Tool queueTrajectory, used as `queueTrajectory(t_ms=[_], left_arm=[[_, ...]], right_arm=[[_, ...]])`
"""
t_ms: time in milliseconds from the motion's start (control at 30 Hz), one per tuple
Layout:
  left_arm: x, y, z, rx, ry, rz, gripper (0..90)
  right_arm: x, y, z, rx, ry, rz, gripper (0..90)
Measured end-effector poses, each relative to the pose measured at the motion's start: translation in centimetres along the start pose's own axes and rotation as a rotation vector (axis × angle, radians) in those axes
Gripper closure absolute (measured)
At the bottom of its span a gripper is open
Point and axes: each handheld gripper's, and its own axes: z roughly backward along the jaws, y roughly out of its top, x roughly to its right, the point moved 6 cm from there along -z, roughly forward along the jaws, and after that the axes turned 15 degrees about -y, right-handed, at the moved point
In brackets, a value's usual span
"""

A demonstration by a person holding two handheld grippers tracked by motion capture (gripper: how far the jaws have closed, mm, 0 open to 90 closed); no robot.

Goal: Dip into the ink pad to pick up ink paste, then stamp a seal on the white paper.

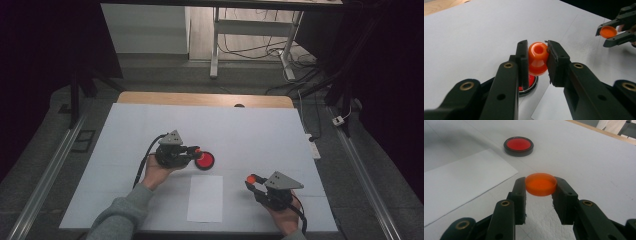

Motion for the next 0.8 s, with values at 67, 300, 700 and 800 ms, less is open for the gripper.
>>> queueTrajectory(t_ms=[67, 300, 700, 800], left_arm=[[0.1, 0.0, 0.1, -0.002, -0.003, 0.002, 72.4], [0.5, 0.1, 0.5, -0.003, -0.013, -0.001, 72.3], [1.3, 0.3, 1.0, 0.007, -0.022, -0.013, 72.3], [1.4, 0.3, 1.1, 0.002, -0.024, -0.015, 72.3]], right_arm=[[0.0, 0.0, 0.0, -0.001, -0.002, 0.001, 63.5], [0.1, 0.0, 0.0, 0.003, -0.005, -0.005, 63.5], [0.1, 0.0, 0.0, 0.005, -0.005, -0.006, 63.4], [0.2, 0.0, 0.0, 0.003, -0.006, -0.003, 63.5]])
